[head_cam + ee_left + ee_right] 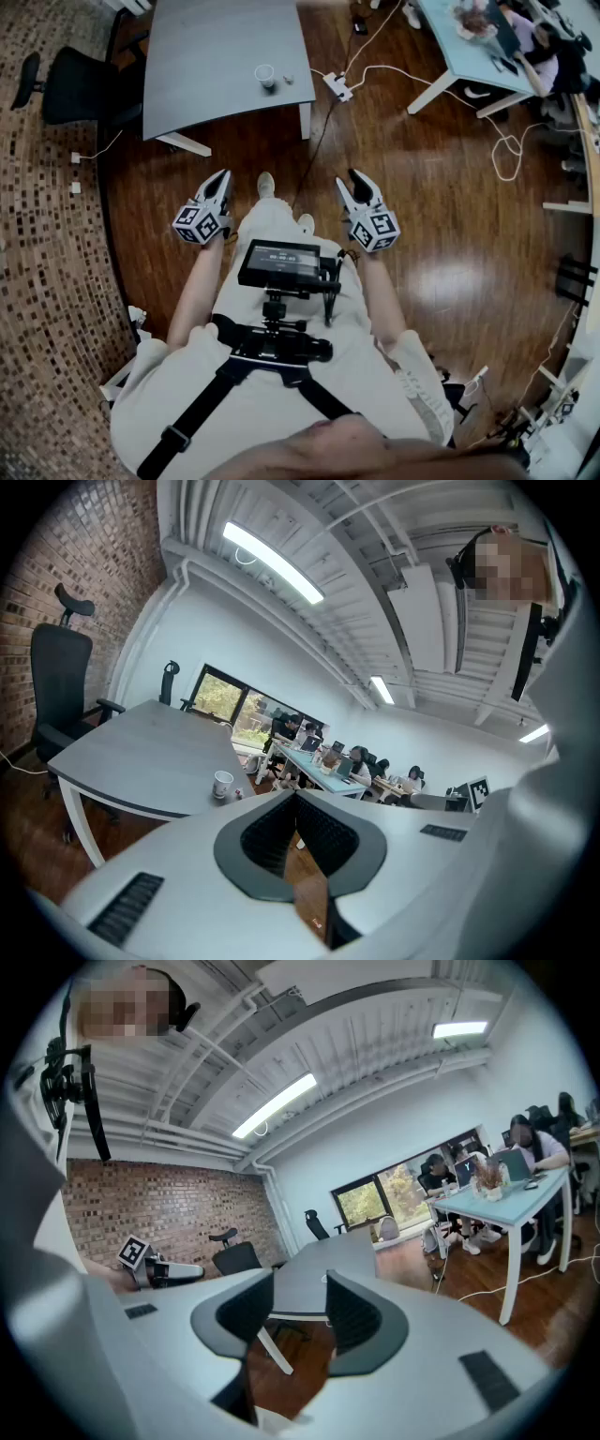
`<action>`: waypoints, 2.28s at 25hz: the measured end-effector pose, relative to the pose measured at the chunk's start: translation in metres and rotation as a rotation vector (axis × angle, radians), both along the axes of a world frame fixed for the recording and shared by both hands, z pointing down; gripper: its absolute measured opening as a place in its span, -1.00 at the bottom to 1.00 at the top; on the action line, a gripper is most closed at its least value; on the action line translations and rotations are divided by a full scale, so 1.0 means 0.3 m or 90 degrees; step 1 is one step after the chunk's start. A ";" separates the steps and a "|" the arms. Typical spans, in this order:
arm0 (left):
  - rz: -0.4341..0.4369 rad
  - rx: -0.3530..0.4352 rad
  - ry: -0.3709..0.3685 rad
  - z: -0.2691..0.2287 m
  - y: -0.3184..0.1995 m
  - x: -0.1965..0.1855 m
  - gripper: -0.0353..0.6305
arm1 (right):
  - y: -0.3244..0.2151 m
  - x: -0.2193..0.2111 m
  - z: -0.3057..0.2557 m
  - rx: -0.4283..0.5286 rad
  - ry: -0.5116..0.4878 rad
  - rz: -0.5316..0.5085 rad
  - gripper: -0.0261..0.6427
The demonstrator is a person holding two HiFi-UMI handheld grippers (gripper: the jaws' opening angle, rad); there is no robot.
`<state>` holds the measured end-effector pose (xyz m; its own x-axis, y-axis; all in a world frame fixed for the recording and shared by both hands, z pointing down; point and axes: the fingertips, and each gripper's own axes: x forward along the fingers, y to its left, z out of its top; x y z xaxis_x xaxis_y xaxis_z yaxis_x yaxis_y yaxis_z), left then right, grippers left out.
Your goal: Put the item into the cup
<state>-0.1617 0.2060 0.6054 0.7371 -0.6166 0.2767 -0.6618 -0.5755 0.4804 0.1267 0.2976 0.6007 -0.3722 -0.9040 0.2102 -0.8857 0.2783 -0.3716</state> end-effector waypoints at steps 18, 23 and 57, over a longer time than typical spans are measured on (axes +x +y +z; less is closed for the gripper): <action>0.057 -0.010 -0.019 0.051 -0.481 0.052 -0.89 | -0.474 -0.007 0.070 -0.045 0.040 0.000 -0.37; 0.096 -0.014 -0.012 0.062 -0.649 0.084 -0.88 | -0.649 -0.020 0.112 -0.070 0.053 0.001 -0.37; 0.252 -0.083 -0.054 0.232 -1.122 0.160 -0.79 | -1.284 -0.202 0.615 -0.234 0.324 -0.135 -0.39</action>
